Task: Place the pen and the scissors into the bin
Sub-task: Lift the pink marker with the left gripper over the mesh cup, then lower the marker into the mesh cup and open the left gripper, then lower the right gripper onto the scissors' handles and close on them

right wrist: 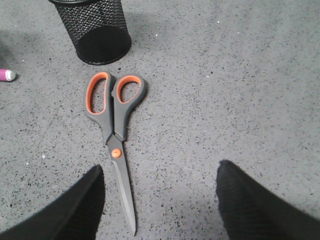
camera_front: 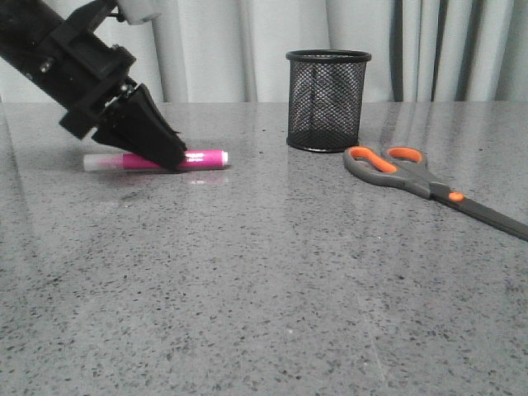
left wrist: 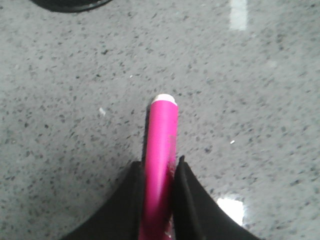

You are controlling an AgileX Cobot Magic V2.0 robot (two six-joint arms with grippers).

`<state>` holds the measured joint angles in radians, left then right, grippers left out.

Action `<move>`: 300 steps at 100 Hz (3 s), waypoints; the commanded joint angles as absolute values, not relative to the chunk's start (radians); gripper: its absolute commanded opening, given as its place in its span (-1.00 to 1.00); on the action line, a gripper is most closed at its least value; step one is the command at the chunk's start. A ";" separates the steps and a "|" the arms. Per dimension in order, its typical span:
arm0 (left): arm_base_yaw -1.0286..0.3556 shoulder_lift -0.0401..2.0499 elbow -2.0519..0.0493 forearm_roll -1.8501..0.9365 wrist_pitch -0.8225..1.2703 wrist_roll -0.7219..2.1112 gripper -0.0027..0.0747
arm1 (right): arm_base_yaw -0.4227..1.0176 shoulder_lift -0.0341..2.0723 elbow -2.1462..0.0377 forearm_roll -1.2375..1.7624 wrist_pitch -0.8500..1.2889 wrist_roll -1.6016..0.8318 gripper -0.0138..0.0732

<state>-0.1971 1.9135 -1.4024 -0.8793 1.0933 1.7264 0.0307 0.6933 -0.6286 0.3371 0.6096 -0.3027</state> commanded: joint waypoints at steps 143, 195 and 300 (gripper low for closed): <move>-0.561 2.021 -1.743 -1.829 0.576 1.864 0.20 | 0.029 0.697 -0.666 0.346 0.576 -0.314 0.31; -0.334 1.694 -1.752 -1.376 0.779 1.532 -0.98 | 0.029 0.697 -0.666 0.354 0.516 -0.314 0.31; -0.076 0.545 -0.489 -1.272 0.167 1.257 -0.98 | 0.245 1.145 -0.940 0.420 0.767 -0.511 0.31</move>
<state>-0.0785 0.5687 -0.4728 -1.2419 0.1954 1.2671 0.2322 1.0684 -0.8592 0.4185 0.7618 -0.5088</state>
